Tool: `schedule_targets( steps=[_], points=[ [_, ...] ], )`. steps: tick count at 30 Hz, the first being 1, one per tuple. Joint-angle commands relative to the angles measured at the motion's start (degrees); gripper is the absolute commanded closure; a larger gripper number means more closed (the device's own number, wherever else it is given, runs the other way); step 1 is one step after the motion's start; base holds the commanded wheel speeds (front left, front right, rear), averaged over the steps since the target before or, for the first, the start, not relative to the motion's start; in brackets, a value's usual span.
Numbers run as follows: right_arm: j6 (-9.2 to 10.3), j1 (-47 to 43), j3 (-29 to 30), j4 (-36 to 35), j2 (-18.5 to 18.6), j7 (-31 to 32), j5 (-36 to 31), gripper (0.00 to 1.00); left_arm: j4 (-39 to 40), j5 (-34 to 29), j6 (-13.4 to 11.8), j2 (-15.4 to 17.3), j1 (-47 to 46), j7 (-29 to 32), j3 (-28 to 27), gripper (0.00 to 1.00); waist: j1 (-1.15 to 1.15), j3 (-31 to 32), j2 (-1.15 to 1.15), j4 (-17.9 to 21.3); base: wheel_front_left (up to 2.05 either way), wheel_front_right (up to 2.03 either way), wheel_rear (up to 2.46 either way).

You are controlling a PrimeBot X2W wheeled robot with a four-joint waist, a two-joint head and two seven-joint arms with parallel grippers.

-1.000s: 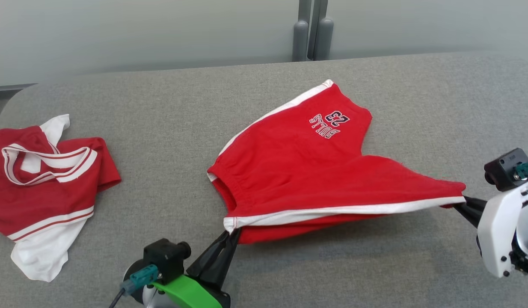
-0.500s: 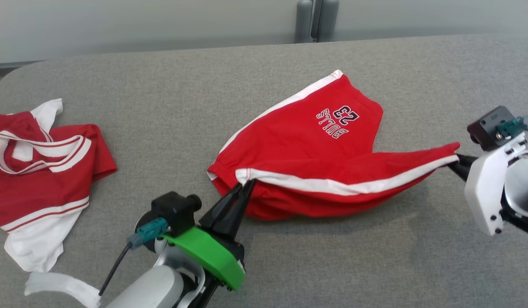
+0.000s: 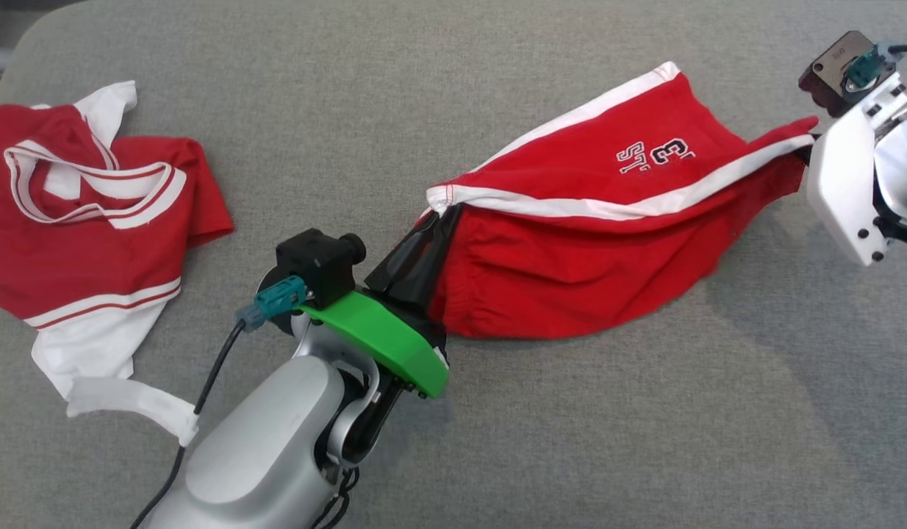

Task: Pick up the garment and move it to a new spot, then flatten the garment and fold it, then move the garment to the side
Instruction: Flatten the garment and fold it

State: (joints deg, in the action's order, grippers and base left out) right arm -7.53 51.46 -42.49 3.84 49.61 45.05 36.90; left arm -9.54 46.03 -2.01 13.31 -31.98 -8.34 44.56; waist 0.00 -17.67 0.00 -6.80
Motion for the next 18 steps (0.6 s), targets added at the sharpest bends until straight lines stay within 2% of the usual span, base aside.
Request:
schedule_targets(
  steps=[1,9,17,18],
  points=[
    [0.08,2.89,-2.0,1.33,0.22,-0.16,0.72,1.0,-0.94,0.16,0.51,-0.68,-1.98,-0.54,-0.47,1.0,0.0,-4.01,0.0,-3.48,0.0,0.0,0.0],
    [0.08,14.33,-11.18,8.31,-0.18,-1.77,3.29,1.0,-6.59,2.05,2.05,-4.11,-6.51,-2.01,-1.99,1.0,0.0,-7.59,0.0,-6.56,0.0,0.0,0.0],
    [0.08,21.36,-16.65,14.59,-1.5,-3.13,5.45,1.0,-12.13,4.09,2.62,-6.89,-9.18,-1.66,-2.85,1.0,0.0,-9.39,0.0,-9.09,0.0,0.0,0.0],
    [0.08,22.55,-17.7,15.84,-2.1,-3.86,6.06,0.77,-13.28,4.91,2.46,-7.71,-9.8,-2.26,-3.31,0.0,0.0,-9.72,0.0,-9.6,0.0,0.0,0.0]
  ],
)
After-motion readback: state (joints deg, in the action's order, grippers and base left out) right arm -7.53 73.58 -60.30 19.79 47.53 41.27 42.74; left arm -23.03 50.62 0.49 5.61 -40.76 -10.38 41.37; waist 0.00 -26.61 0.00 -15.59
